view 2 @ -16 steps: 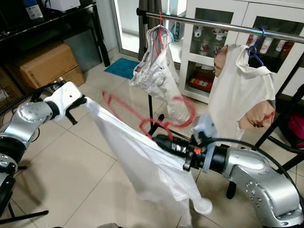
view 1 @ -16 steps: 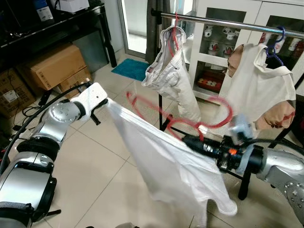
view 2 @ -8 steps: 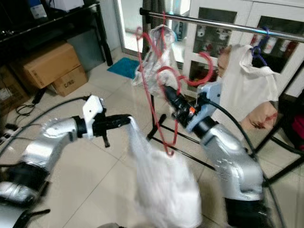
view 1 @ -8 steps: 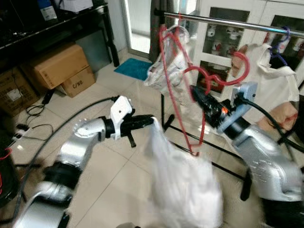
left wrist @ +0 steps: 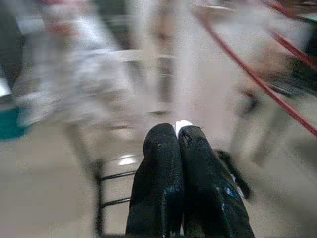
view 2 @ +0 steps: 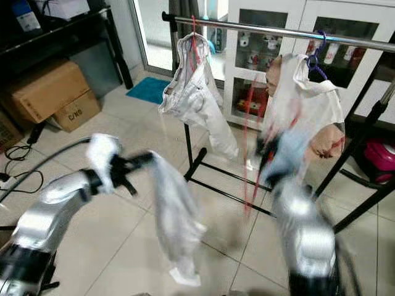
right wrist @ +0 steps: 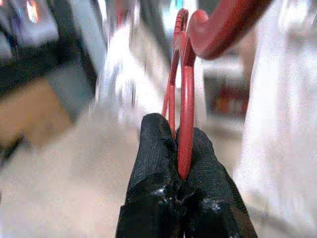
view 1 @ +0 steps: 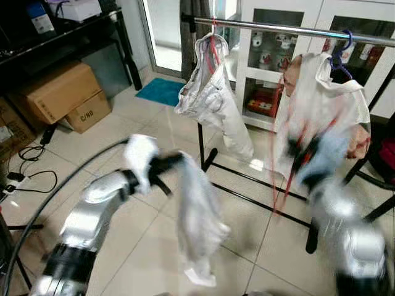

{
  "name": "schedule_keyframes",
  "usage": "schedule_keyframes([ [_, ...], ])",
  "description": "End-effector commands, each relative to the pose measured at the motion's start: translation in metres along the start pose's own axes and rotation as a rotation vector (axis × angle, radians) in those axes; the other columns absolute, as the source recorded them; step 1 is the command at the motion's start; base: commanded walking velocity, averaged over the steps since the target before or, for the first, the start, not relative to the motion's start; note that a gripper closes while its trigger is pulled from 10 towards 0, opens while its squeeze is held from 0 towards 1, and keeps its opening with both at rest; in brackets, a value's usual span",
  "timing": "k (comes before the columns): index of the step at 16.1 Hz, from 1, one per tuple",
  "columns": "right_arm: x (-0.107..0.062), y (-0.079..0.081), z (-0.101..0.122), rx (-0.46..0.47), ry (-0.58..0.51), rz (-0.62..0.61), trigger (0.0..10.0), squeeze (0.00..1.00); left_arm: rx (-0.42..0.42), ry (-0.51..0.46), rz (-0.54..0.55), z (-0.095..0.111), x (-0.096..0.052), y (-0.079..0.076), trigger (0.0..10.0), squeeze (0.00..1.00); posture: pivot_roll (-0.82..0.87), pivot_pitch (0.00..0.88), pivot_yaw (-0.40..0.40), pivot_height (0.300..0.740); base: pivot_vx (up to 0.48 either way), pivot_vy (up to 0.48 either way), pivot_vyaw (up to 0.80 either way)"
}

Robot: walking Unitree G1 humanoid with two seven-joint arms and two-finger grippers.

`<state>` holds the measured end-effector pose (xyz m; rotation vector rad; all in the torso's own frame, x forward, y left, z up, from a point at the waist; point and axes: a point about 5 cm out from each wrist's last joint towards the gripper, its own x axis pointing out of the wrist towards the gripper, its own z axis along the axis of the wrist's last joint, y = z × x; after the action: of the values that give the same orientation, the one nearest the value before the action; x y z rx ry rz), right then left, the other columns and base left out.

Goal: Hang hanger

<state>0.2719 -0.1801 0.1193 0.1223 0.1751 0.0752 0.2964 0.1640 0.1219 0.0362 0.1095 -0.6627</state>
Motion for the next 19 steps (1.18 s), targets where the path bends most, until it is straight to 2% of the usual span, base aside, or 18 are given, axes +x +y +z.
schedule_keyframes([
  [1, -0.004, 0.006, 0.01, -0.049, -0.051, 0.0, 10.0, 0.0, -0.027, -0.034, 0.11, 0.007, -0.005, 0.006, 10.0, 0.0, -0.11, 0.0, 0.066, 0.74, 0.0, 0.0, -0.8],
  [2, -0.006, 0.005, 0.009, -0.077, -0.063, -0.021, 10.0, 0.0, -0.05, -0.024, 0.14, 0.004, -0.007, 0.006, 10.0, 0.0, -0.11, 0.0, 0.066, 0.74, 0.0, 0.0, -0.8],
  [3, -0.009, 0.005, 0.012, -0.101, -0.105, -0.067, 10.0, 0.0, -0.08, -0.02, 0.216, -0.002, -0.01, 0.005, 10.0, 0.0, -0.11, 0.0, 0.052, 0.74, 0.0, 0.0, -0.8],
  [4, -0.01, 0.011, 0.018, -0.028, -0.143, -0.053, 10.0, 0.0, -0.09, -0.037, 0.261, -0.003, -0.012, 0.002, 10.0, 0.0, -0.11, 0.0, 0.044, 0.74, 0.0, 0.0, -0.8],
  [5, -0.01, 0.013, 0.018, -0.002, -0.129, -0.036, 10.0, 0.0, -0.106, -0.063, 0.286, -0.003, -0.013, 0.0, 10.0, 0.0, -0.1, 0.0, 0.039, 0.74, 0.0, 0.0, -0.8],
  [6, -0.012, 0.016, 0.019, 0.009, -0.133, -0.024, 10.0, 0.0, -0.123, -0.12, 0.346, 0.001, -0.015, -0.006, 10.0, 0.04, -0.09, 0.0, 0.016, 0.74, 0.0, 0.0, -0.8],
  [7, -0.012, 0.017, 0.019, 0.056, -0.148, -0.027, 10.0, 0.0, -0.102, -0.108, 0.368, 0.001, -0.017, -0.009, 10.0, 0.11, -0.08, 0.0, 0.008, 0.74, 0.0, 0.0, -0.8],
  [8, -0.012, 0.018, 0.019, 0.065, -0.146, -0.034, 10.0, 0.0, -0.095, -0.104, 0.363, 0.001, -0.018, -0.011, 10.0, 0.1, -0.07, 0.0, -0.006, 0.74, 0.0, 0.0, -0.8],
  [9, -0.012, 0.018, 0.018, 0.06, -0.146, -0.046, 10.0, 0.0, -0.107, -0.082, 0.377, 0.0, -0.02, -0.013, 10.0, 0.04, -0.07, 0.0, -0.016, 0.74, 0.0, 0.0, -0.8],
  [10, -0.011, 0.019, 0.017, 0.065, -0.138, -0.041, 10.0, 0.0, -0.125, 0.009, 0.371, -0.006, -0.021, -0.015, 10.0, 0.0, -0.07, 0.0, -0.022, 0.74, 0.0, 0.0, -0.8],
  [11, -0.011, 0.02, 0.016, 0.065, -0.129, -0.044, 10.0, 0.0, -0.118, 0.03, 0.351, -0.007, -0.02, -0.018, 10.0, 0.0, -0.07, 0.0, -0.02, 0.74, 0.0, 0.0, -0.8],
  [16, -0.013, 0.022, 0.018, 0.092, -0.147, -0.036, 10.0, 0.0, -0.09, -0.023, 0.301, 0.002, -0.012, -0.025, 10.0, 0.0, -0.08, 0.0, 0.009, 0.74, 0.0, 0.0, -0.8],
  [19, -0.014, 0.02, 0.018, 0.037, -0.127, -0.065, 10.0, 0.0, -0.077, -0.023, 0.269, 0.006, -0.004, -0.026, 10.0, 0.0, -0.1, 0.0, 0.035, 0.74, 0.0, 0.0, -0.8],
])
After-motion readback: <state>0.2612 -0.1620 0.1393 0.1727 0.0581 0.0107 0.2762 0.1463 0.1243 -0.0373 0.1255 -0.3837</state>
